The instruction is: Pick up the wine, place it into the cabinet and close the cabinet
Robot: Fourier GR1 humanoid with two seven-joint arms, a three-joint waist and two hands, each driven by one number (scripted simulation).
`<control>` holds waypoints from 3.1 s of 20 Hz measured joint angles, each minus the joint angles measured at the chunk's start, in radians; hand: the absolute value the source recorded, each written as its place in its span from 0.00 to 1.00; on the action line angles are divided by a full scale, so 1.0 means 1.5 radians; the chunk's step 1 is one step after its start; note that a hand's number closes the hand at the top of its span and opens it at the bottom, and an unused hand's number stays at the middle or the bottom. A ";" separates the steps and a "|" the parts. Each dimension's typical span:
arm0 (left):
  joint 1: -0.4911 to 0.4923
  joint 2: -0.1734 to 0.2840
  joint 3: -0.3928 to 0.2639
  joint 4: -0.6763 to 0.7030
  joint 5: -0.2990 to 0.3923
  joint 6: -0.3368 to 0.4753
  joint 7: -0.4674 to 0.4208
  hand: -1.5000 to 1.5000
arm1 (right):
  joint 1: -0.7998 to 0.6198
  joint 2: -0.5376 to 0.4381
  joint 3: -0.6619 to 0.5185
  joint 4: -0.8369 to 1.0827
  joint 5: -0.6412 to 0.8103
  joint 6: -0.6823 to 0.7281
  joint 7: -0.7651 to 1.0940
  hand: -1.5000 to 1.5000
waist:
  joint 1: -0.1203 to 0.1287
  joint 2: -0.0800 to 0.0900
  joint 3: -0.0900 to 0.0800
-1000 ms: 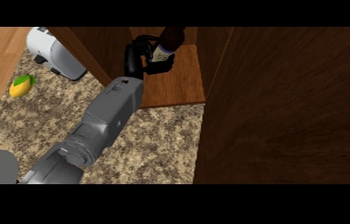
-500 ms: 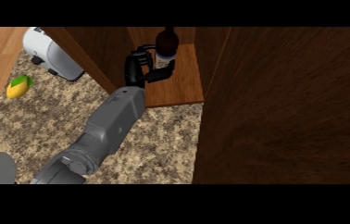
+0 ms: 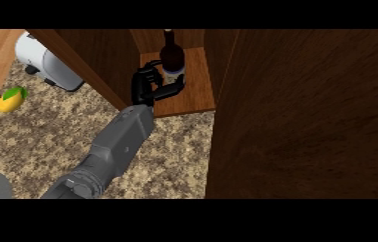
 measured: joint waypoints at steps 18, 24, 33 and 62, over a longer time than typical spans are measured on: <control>0.061 0.005 -0.038 -0.022 0.048 -0.003 -0.030 1.00 | 0.002 0.016 0.009 0.004 -0.011 0.006 -0.007 0.00 | -0.033 0.000 0.000; 0.056 0.003 -0.056 -0.030 0.062 0.016 -0.024 1.00 | 0.009 0.020 0.006 0.007 -0.018 0.012 -0.014 0.00 | -0.034 0.002 0.000; 0.003 0.000 -0.077 -0.038 0.083 0.064 0.015 1.00 | 0.011 0.016 -0.010 0.012 -0.029 0.019 -0.018 0.00 | -0.029 0.002 0.000; -0.136 0.039 -0.131 0.054 0.032 0.197 0.111 1.00 | 0.043 0.008 -0.024 0.011 -0.032 0.044 -0.046 0.00 | -0.015 0.017 0.002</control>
